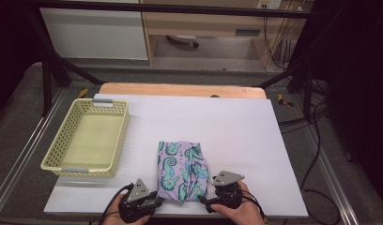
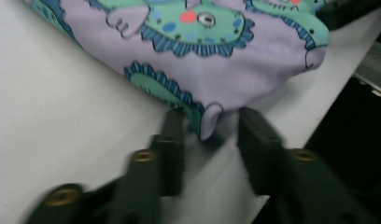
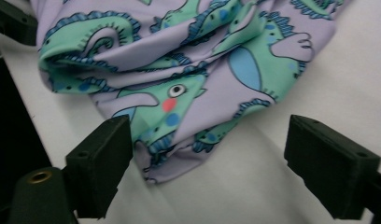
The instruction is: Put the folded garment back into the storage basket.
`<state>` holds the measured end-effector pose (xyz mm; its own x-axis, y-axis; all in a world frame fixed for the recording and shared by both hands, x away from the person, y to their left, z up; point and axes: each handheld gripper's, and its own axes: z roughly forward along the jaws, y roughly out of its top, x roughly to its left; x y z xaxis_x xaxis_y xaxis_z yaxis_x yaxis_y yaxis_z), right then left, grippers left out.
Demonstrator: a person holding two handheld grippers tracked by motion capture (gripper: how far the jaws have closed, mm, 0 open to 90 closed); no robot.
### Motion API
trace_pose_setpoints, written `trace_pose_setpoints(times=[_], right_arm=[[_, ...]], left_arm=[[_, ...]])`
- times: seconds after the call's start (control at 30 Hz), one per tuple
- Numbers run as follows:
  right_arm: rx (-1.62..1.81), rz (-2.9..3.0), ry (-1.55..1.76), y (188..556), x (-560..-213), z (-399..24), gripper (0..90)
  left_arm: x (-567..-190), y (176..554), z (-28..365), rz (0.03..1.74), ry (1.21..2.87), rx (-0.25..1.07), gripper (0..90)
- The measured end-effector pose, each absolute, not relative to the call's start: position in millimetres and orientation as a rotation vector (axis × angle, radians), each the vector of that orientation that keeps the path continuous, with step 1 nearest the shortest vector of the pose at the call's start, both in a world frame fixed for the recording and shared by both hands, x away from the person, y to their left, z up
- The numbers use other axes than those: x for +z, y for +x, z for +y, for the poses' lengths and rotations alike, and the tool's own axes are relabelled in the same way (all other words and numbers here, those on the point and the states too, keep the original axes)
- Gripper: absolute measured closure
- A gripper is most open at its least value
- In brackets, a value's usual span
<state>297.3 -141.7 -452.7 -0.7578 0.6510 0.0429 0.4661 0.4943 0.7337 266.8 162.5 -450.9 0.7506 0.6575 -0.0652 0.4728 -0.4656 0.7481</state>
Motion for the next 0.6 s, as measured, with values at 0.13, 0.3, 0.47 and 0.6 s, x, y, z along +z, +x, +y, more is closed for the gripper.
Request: trace_pose_setpoints(times=[0.13, 0.3, 0.47, 0.6], right_arm=[[1.137, 2.540, 0.912, 294.0, -453.6, -138.9, 28.9], [1.142, 2.579, 0.880, 295.0, -455.1, -133.6, 40.6], [1.096, 2.573, 0.828, 293.8, -454.2, -126.6, 54.3], [1.105, 2.567, 0.778, 292.1, -454.4, -124.8, 68.7]], left_arm=[[-442.6, 271.4, 163.2, 0.870, 2.079, 0.339, 33.7], [-437.0, 279.0, 175.8, 0.946, 1.973, 0.379, 22.5], [-438.5, 284.0, 186.6, 1.023, 1.918, 0.356, 17.8], [-436.1, 285.8, 188.8, 1.035, 1.899, 0.342, 17.2]])
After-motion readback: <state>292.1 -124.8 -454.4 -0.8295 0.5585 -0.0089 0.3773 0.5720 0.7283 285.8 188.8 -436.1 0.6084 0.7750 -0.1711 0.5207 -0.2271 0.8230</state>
